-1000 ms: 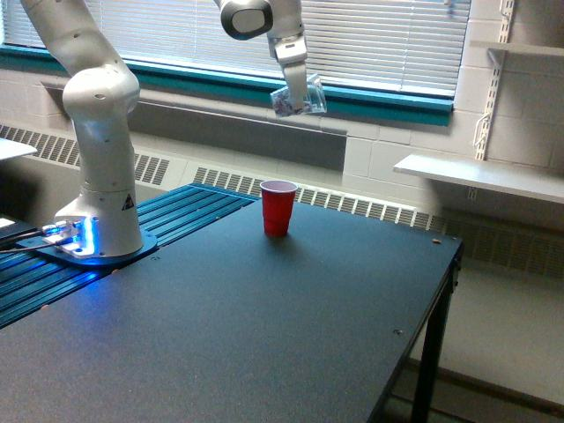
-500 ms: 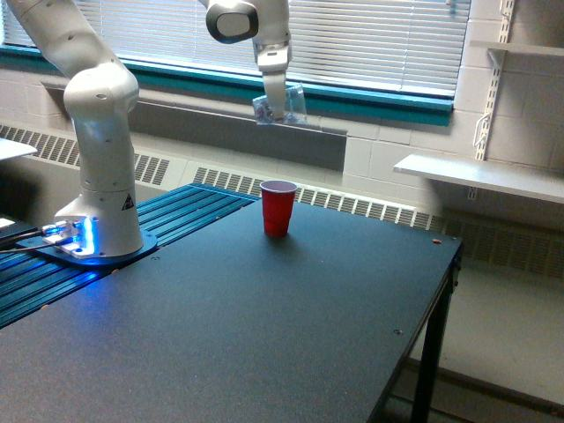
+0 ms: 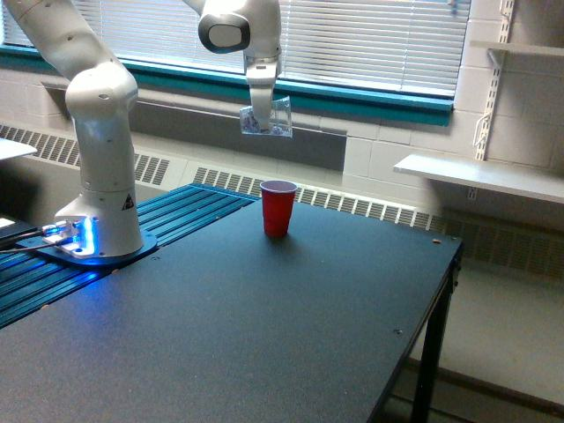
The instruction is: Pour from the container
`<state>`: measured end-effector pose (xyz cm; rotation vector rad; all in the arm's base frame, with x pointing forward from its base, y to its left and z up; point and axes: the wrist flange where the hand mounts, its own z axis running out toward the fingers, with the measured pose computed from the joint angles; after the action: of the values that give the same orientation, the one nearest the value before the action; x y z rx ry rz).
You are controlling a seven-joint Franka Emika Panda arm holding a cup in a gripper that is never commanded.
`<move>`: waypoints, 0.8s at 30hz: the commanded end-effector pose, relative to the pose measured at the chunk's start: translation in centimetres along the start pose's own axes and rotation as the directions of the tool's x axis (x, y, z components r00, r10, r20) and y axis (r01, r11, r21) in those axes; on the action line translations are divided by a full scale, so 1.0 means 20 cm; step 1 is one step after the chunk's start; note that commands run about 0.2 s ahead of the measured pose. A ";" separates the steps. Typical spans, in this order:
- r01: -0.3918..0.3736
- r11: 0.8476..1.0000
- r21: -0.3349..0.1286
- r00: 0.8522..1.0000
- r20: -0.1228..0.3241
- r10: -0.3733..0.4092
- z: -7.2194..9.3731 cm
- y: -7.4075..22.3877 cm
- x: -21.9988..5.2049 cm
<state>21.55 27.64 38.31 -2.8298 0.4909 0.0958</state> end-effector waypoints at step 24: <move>-0.057 0.997 -0.050 0.990 0.127 0.063 0.24 0.18 -0.12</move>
<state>18.31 26.91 34.17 -2.8214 0.5583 0.2655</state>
